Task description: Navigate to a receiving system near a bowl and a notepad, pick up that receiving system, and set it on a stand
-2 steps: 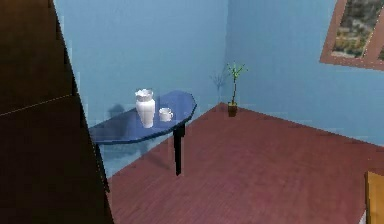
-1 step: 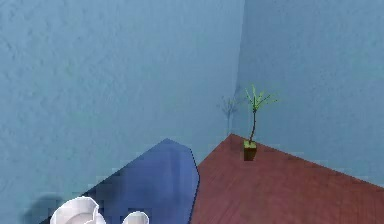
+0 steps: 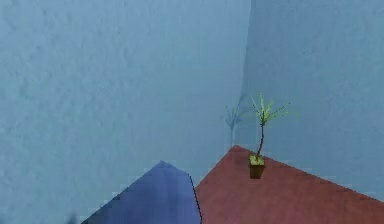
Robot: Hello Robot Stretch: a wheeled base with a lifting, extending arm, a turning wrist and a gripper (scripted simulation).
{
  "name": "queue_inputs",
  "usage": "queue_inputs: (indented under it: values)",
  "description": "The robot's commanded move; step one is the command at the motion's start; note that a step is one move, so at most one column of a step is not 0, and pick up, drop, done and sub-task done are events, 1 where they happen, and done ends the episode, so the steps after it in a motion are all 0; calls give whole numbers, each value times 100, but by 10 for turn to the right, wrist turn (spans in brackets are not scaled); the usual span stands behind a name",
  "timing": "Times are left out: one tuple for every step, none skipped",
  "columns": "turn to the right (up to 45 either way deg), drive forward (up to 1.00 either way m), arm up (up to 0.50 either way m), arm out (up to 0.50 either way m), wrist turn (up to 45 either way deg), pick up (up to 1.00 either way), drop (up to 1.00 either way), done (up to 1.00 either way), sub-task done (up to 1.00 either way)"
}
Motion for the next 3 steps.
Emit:
queue_inputs:
  values:
    - [-450,0,0,0,0,0,0,0,0]
    - [-450,0,0,0,0,0,0,0,0]
    - [-450,0,0,0,0,0,0,0,0]
